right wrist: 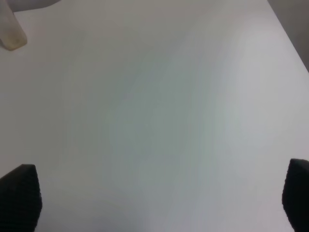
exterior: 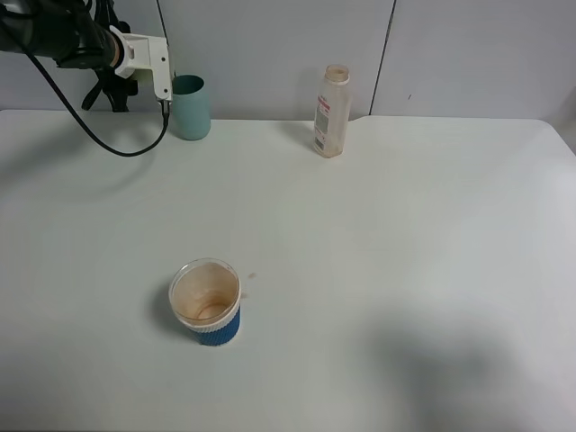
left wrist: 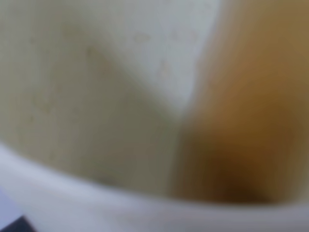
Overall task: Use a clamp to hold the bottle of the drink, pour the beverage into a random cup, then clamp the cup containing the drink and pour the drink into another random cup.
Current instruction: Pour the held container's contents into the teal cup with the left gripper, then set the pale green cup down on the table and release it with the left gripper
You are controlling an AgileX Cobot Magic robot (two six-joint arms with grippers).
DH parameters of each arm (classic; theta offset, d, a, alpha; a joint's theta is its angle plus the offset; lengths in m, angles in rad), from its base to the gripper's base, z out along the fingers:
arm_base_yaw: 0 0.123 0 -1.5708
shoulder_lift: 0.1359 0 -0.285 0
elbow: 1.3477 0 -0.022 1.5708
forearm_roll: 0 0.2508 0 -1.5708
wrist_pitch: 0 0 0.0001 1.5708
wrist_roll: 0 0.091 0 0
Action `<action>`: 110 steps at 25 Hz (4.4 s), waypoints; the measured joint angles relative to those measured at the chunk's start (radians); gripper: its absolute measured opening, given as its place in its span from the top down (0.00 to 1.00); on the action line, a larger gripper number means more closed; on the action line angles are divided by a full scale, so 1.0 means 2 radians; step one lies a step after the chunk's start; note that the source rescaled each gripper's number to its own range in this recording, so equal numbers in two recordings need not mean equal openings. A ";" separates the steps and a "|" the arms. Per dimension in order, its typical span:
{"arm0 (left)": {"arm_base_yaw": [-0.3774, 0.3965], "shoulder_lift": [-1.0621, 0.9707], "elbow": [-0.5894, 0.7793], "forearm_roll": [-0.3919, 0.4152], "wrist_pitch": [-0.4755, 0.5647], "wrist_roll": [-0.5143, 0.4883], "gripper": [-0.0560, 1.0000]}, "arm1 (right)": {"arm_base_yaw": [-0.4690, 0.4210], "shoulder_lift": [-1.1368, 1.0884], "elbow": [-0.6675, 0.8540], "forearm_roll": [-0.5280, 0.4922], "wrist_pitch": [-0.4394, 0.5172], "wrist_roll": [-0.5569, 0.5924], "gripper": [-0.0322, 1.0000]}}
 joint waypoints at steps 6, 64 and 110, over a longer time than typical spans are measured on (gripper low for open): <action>0.001 0.002 -0.004 0.020 -0.001 0.000 0.93 | 0.000 0.000 0.000 0.000 0.000 0.000 0.00; -0.002 0.005 -0.017 0.064 0.006 0.000 0.93 | 0.000 0.000 0.000 0.000 0.000 0.000 0.00; 0.043 -0.058 -0.001 -0.377 0.005 -0.038 0.93 | 0.000 0.000 0.000 0.000 0.000 0.000 0.00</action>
